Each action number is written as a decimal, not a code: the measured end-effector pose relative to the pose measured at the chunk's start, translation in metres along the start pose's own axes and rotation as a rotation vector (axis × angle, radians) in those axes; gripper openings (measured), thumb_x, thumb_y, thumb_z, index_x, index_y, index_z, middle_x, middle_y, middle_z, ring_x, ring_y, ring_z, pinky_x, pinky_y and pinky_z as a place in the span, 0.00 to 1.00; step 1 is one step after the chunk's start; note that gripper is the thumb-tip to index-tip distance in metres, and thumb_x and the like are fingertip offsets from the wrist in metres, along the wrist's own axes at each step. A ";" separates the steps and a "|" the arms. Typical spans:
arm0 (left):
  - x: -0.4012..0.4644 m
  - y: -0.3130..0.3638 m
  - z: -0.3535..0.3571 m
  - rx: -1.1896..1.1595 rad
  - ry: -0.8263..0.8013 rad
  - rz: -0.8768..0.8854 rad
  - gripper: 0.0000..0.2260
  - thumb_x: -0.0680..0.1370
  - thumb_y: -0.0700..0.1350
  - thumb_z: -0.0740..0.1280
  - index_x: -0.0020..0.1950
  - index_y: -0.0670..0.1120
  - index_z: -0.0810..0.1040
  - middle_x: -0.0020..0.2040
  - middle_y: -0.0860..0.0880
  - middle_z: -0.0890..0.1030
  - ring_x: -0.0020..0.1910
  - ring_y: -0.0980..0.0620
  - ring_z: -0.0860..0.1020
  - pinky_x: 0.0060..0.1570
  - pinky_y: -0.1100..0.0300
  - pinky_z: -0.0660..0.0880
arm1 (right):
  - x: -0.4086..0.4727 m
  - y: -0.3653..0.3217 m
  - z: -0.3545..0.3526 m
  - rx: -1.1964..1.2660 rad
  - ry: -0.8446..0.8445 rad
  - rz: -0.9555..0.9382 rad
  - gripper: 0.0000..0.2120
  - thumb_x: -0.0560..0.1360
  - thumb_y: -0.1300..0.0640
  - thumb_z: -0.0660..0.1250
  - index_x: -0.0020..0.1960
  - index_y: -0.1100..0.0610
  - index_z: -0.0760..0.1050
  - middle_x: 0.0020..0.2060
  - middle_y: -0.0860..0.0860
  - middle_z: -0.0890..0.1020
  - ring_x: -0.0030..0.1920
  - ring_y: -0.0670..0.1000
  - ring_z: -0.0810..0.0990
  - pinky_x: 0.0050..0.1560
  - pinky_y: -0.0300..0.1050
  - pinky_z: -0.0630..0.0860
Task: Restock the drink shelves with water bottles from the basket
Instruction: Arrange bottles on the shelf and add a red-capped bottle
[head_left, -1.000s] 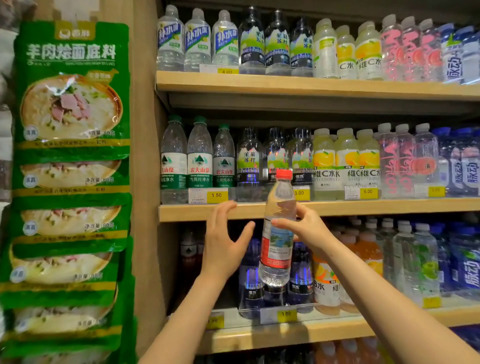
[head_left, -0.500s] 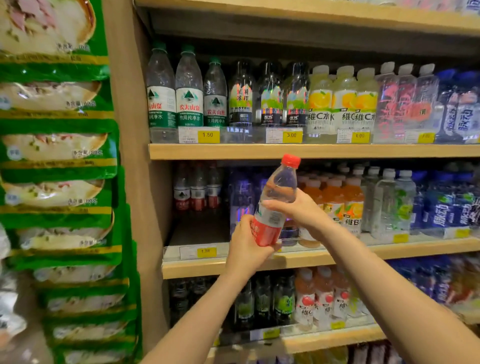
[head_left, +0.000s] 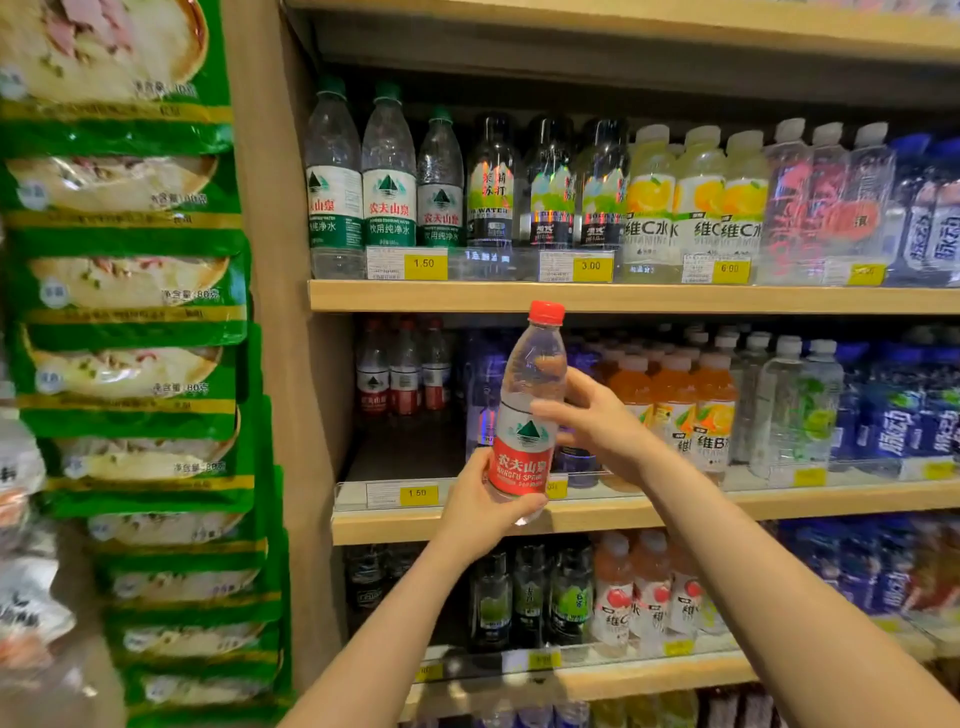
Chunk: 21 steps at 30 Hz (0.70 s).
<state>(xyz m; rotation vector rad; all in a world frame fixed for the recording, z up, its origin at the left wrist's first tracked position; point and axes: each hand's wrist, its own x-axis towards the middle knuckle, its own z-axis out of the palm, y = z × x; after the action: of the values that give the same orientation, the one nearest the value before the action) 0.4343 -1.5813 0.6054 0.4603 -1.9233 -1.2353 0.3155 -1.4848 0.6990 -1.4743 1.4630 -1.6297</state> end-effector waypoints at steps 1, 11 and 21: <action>-0.002 0.000 0.002 -0.005 0.065 0.020 0.23 0.63 0.46 0.78 0.53 0.53 0.71 0.50 0.53 0.80 0.49 0.58 0.79 0.50 0.62 0.75 | 0.002 0.003 0.007 -0.079 0.038 -0.001 0.20 0.68 0.60 0.73 0.56 0.47 0.72 0.53 0.48 0.81 0.52 0.46 0.80 0.46 0.40 0.79; -0.019 -0.034 -0.085 0.398 0.386 0.038 0.24 0.75 0.58 0.61 0.68 0.48 0.68 0.66 0.50 0.72 0.64 0.55 0.69 0.61 0.64 0.63 | 0.040 0.014 0.065 -0.295 0.093 -0.120 0.29 0.63 0.55 0.77 0.60 0.53 0.69 0.56 0.48 0.79 0.55 0.47 0.78 0.57 0.48 0.76; -0.016 -0.080 -0.112 0.835 0.412 -0.045 0.20 0.81 0.48 0.56 0.73 0.48 0.63 0.73 0.52 0.64 0.73 0.56 0.59 0.70 0.64 0.57 | 0.135 0.061 0.144 -0.326 0.021 -0.063 0.23 0.67 0.58 0.75 0.58 0.63 0.73 0.52 0.53 0.79 0.55 0.49 0.77 0.51 0.41 0.71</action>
<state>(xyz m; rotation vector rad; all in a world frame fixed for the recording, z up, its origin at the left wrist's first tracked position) 0.5227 -1.6742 0.5528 1.0884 -1.9836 -0.2560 0.3901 -1.6752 0.6719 -1.6948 1.7765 -1.4973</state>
